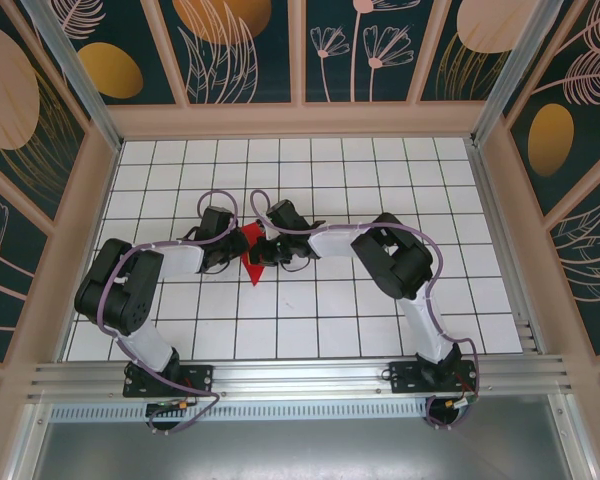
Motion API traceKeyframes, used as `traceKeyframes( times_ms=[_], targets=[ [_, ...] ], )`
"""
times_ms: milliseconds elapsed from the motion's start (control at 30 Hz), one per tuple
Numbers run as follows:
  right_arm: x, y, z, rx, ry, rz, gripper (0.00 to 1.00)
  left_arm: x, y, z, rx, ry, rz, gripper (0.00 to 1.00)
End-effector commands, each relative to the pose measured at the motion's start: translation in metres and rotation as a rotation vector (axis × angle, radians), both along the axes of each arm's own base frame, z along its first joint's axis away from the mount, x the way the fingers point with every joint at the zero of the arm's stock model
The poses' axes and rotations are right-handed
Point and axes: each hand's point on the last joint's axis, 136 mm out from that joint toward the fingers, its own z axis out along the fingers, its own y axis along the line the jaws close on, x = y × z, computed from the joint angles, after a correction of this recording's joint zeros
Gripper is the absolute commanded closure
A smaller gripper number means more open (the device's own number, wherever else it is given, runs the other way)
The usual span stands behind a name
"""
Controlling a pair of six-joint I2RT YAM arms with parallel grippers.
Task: Fold a paper plane with a square sheet of paper (pick it up from the middle)
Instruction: Third fold the triangle at the center of the table.
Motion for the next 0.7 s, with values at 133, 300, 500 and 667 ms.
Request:
traceKeyframes(
  times_ms=[133, 300, 500, 667],
  targets=[
    [0.003, 0.002, -0.010, -0.030, -0.010, -0.002, 0.92, 0.004, 0.001, 0.018, -0.010, -0.027, 0.007, 0.85],
    [0.000, -0.003, -0.017, -0.051, -0.002, -0.003, 0.86, 0.009, 0.014, 0.044, -0.025, -0.084, 0.080, 0.76],
    [-0.004, -0.006, -0.021, -0.058, 0.005, 0.002, 0.76, 0.007, 0.031, 0.057, -0.040, -0.114, 0.139, 0.72],
    [-0.004, -0.007, -0.020, -0.058, -0.004, 0.002, 0.66, 0.001, 0.036, 0.055, -0.051, -0.104, 0.146, 0.72]
  ],
)
